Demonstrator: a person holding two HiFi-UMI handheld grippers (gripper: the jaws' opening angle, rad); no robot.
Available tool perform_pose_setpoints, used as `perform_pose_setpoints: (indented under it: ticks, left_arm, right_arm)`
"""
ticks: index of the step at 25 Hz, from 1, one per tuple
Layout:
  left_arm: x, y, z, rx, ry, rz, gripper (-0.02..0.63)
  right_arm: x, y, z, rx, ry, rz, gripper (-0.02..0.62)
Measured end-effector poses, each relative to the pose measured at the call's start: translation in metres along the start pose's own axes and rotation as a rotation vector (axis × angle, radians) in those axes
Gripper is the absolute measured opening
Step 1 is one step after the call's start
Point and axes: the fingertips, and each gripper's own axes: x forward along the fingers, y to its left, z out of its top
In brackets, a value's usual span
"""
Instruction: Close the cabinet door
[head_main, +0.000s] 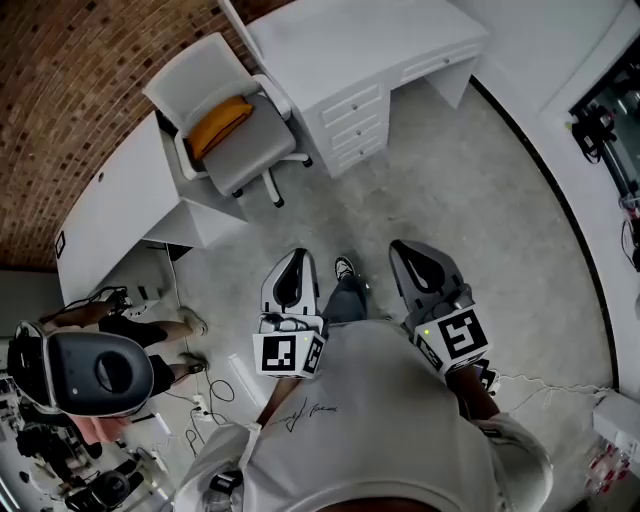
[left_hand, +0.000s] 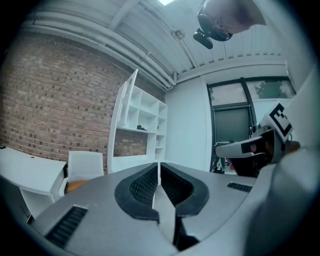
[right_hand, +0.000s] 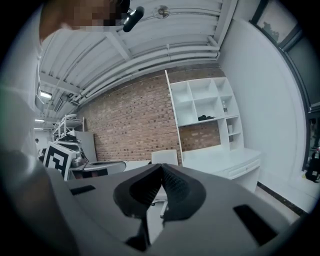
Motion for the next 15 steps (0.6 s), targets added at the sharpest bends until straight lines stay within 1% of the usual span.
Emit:
perform_pose_setpoints:
  ticks: [2,6,10,12,15]
  left_arm:
    - [0.024,0.016,0.006,0.008,-0.008,-0.027,0.017]
    - [0.071,0.052,0.020,0.010,-0.037,-0.067,0.018]
    - [0.107,0.087,0.039,0.011,-0.078,-0.098,0.017]
    - [0.122,0.107,0.043,-0.007,-0.091,-0.111,0.017]
    - [0.139,0.134,0.044,-0.030,-0.098,-0.108,0.017]
  right_arm:
    - [0.023,-0.011,0.008,0.008,-0.011,-0.032,0.025]
    - [0.066,-0.040,0.036,-0.001,-0.074,-0.166,0.025]
    - [0.109,-0.051,0.058,-0.030,-0.090,-0.185,0.025]
    - [0.124,-0.054,0.068,-0.046,-0.105,-0.202,0.025]
    - [0.139,-0.061,0.078,-0.064,-0.112,-0.229,0.025]
